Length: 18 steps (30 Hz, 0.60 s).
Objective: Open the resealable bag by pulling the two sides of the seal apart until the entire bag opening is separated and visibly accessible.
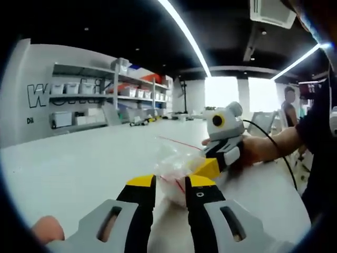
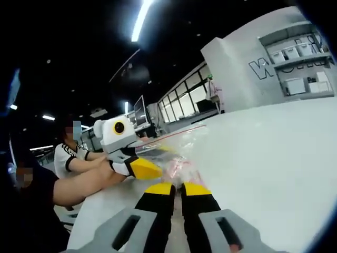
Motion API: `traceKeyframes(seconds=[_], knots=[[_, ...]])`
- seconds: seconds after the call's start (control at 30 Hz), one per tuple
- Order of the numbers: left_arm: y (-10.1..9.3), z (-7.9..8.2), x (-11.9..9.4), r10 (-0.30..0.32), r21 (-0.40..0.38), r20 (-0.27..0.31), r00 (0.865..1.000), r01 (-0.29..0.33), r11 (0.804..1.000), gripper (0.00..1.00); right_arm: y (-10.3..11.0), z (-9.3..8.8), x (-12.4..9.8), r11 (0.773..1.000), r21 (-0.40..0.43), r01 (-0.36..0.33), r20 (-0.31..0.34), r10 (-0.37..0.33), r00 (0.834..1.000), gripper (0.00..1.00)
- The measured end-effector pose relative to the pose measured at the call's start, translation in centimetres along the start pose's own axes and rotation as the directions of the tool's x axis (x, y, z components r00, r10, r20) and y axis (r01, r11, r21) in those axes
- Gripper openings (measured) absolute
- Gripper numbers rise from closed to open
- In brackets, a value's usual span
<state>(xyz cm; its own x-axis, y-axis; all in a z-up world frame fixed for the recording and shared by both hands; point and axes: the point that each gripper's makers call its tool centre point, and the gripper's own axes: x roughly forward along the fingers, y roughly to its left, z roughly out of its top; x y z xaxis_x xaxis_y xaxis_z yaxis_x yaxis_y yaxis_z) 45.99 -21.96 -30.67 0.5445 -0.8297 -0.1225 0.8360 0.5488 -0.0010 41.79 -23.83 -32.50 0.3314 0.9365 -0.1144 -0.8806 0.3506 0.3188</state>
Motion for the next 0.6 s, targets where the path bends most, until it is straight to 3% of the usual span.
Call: traceKeyframes(seconds=[0.3, 0.6], knots=[[-0.6, 0.2, 0.0, -0.023, 0.013, 0.003, 1.0, 0.023, 1.0, 0.13, -0.6, 0.3, 0.3, 0.999, -0.03, -0.015, -0.006, 0.015, 1.0, 0.01], [-1.5, 0.5, -0.2, -0.021, 0.091, 0.0, 1.0, 0.021, 0.996, 0.07, -0.6, 0.2, 0.3, 0.996, -0.083, -0.022, -0.014, 0.021, 1.0, 0.06]])
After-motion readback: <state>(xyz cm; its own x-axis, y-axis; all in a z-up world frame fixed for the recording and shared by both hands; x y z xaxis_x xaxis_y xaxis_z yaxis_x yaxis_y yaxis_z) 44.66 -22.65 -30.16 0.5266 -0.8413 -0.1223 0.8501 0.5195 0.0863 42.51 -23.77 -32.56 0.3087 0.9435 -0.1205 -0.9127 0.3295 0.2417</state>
